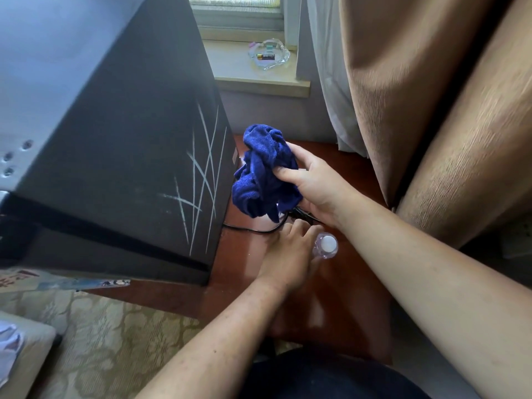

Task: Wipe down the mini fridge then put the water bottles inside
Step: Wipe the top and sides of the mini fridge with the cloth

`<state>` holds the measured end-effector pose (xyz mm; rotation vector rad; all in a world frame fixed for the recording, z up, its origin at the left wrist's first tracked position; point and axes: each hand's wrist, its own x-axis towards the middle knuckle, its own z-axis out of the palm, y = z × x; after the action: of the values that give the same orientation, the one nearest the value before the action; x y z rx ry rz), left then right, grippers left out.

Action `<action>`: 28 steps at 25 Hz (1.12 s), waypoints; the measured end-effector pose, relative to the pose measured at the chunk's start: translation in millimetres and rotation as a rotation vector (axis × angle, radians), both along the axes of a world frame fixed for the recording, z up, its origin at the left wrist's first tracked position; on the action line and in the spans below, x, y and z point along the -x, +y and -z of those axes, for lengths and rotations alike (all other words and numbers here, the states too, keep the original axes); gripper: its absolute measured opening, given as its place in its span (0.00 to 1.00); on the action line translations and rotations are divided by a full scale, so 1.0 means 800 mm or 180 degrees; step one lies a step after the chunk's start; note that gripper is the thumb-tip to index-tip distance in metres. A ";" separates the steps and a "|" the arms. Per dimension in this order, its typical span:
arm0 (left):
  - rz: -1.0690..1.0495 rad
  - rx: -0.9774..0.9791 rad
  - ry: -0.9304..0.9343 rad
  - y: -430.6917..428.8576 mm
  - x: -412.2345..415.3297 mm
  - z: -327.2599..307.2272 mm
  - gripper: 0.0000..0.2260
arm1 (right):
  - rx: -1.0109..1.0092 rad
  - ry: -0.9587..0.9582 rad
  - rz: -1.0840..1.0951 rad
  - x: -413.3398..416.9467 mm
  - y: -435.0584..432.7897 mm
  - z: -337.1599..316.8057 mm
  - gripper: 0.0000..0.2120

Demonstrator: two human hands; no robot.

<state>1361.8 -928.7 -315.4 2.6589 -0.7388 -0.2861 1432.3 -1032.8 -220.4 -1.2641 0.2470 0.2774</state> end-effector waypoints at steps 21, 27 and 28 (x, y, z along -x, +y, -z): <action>0.0712 -0.0082 -0.0103 -0.026 0.003 -0.007 0.23 | 0.0092 -0.0185 -0.0078 -0.008 -0.009 -0.007 0.24; 0.0607 -0.0214 -0.0135 -0.031 0.000 -0.011 0.24 | 0.0149 -0.0157 0.0057 -0.008 -0.010 -0.009 0.24; 0.0562 -0.0201 -0.0154 -0.031 0.000 -0.016 0.24 | 0.0133 -0.0136 0.0059 -0.008 -0.011 -0.008 0.24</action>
<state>1361.7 -953.6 -302.8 2.6715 -0.9980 -0.2966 1438.9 -1041.9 -213.7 -1.3072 0.2289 0.2303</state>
